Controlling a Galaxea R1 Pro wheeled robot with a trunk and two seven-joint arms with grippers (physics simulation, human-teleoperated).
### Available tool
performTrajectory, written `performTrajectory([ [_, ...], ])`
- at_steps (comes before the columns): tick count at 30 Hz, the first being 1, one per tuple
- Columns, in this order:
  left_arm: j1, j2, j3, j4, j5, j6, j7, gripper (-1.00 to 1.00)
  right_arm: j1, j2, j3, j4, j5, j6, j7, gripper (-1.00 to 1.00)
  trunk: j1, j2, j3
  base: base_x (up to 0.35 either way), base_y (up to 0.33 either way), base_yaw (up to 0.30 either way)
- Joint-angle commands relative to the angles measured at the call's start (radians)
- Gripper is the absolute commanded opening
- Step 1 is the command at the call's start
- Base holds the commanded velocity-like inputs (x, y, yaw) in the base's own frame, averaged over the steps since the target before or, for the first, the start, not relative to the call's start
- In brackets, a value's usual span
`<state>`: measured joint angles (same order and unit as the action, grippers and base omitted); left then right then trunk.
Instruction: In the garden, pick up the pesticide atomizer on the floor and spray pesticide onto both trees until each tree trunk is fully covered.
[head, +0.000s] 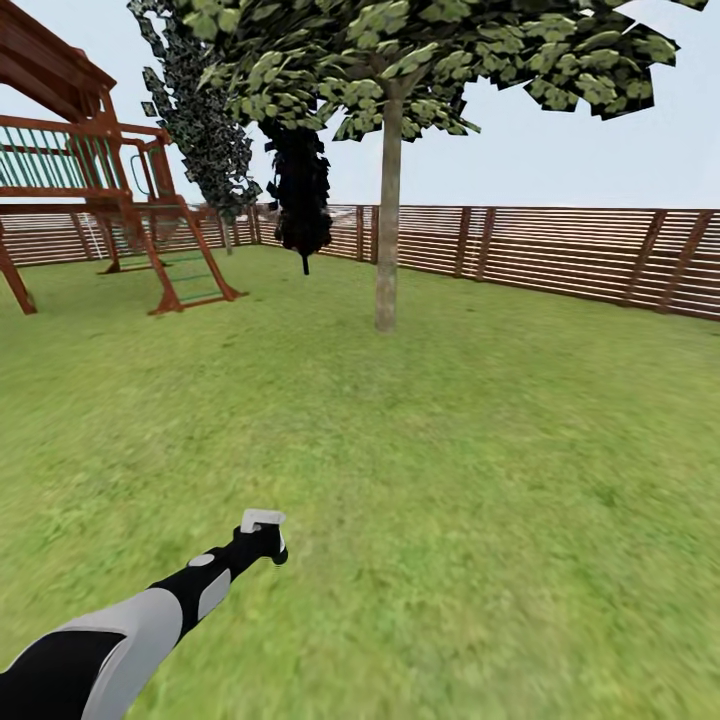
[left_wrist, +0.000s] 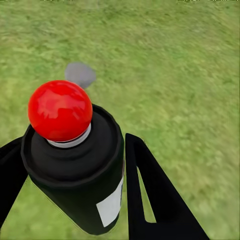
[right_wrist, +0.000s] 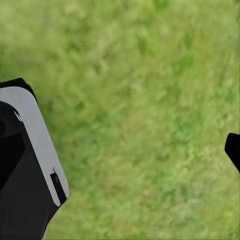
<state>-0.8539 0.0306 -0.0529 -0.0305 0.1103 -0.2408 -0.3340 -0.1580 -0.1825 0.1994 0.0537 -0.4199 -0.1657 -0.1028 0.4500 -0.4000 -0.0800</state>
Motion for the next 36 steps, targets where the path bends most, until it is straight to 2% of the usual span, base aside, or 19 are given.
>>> performTrajectory([
  [1,0.000,0.000,0.001,0.000,0.000,0.000,0.000,-1.00,0.000,0.000,0.000,0.000,0.000,0.000,0.000,1.00,0.000,0.000,0.000,0.350,0.000,0.000],
  [36,0.001,-0.001,0.001,0.000,-0.001,0.002,0.001,-1.00,0.000,0.000,0.000,0.000,0.000,0.000,0.000,1.00,0.000,0.000,0.000,0.350,0.000,0.000],
])
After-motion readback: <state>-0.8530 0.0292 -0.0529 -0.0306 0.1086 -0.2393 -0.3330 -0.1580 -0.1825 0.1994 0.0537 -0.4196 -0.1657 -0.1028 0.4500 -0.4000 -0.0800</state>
